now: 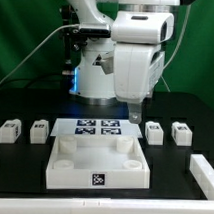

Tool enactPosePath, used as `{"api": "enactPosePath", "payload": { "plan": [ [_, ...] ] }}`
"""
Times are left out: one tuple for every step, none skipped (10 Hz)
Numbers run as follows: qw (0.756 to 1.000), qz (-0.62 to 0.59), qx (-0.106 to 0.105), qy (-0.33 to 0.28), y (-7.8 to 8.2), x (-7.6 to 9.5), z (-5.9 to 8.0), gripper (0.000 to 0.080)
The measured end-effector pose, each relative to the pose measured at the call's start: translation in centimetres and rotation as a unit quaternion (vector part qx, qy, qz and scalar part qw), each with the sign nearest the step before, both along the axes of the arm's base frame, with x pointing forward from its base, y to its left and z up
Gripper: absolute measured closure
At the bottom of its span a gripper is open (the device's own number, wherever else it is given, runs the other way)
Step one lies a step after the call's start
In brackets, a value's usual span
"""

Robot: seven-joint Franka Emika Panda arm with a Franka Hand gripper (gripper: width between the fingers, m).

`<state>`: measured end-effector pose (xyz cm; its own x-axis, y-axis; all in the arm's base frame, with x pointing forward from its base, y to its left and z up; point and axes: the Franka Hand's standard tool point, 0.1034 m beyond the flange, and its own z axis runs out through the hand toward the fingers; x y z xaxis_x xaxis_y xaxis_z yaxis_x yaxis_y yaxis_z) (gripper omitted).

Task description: Assemble one leg

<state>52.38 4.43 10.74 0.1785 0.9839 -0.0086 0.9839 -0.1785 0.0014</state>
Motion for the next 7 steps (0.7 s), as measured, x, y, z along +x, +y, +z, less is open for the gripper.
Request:
{"api": "enactPosePath", "payload": {
  "plan": [
    [0.998,0.060,-0.002,0.002,-0.7,-0.5,0.0,0.0150],
    [0.997,0.083,-0.003,0.002,-0.6,-0.3,-0.1,0.0150],
    [0.997,0.078,-0.003,0.003,-0.6,-0.3,-0.1,0.0150],
    [0.997,0.078,-0.003,0.003,-0.7,-0.3,-0.2,0.0150],
    [0.997,0.078,-0.003,0.003,-0.7,-0.3,-0.2,0.0150],
    [0.996,0.084,-0.002,0.000,-0.9,-0.7,-0.5,0.0150],
    [0.996,0.094,-0.001,-0.003,-2.0,-2.7,-1.6,0.0150]
  ]
}}
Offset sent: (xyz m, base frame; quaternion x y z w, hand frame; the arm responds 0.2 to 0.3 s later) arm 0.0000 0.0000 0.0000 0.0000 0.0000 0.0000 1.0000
